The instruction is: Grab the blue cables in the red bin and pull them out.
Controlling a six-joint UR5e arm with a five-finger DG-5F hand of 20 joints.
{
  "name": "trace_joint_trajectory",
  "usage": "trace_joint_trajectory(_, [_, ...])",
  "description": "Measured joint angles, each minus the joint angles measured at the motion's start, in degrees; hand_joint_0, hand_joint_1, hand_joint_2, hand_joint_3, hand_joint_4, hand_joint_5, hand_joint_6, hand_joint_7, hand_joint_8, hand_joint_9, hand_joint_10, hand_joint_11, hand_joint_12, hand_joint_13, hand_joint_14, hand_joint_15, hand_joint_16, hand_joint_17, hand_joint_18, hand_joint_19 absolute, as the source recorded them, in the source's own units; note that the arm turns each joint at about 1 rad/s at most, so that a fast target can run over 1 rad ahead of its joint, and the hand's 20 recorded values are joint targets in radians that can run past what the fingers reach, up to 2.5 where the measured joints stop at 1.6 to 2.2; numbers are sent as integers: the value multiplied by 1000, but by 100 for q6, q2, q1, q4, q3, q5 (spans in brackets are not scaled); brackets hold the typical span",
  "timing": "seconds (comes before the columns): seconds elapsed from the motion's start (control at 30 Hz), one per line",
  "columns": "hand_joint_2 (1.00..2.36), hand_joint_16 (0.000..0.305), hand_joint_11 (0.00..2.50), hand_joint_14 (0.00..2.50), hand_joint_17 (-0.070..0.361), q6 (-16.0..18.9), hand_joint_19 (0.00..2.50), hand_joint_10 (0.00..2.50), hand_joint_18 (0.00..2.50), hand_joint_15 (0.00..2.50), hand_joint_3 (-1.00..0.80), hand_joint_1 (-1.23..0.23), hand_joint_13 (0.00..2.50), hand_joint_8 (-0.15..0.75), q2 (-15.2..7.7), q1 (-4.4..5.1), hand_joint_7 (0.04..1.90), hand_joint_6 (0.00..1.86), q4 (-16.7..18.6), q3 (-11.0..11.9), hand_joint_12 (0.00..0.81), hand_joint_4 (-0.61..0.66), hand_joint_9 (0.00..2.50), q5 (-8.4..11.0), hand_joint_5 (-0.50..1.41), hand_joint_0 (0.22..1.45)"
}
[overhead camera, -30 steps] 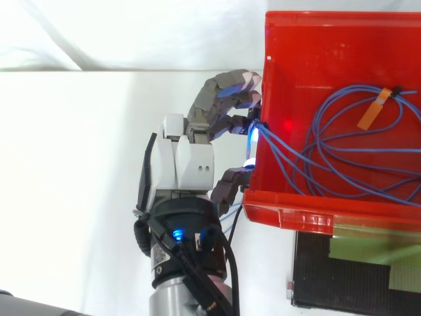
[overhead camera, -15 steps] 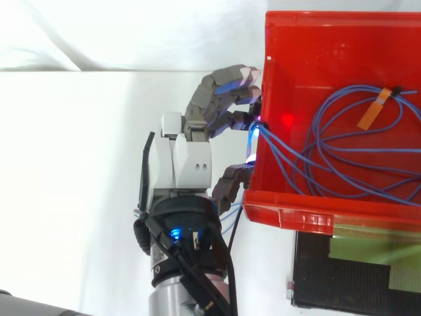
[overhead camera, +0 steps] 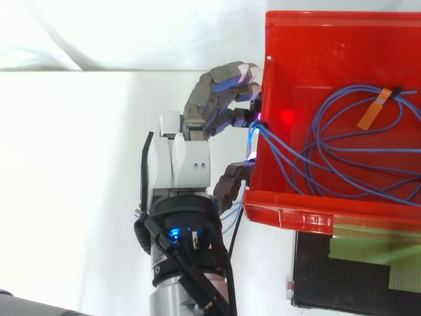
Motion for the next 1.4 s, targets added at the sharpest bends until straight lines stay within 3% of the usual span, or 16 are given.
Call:
trace_joint_trajectory(0.5, [1000, 44, 729, 22, 99, -18, 748, 18, 507, 636, -1000, -880, 610, 295, -1, 0, 641, 254, 49, -2, 358, 169, 795, 1, 791, 844])
trace_joint_trajectory(1.4, [1000, 44, 720, 22, 99, -9, 747, 18, 504, 641, -1000, -878, 613, 297, -4, 14, 643, 241, 342, -12, 361, 173, 796, 8, 793, 846])
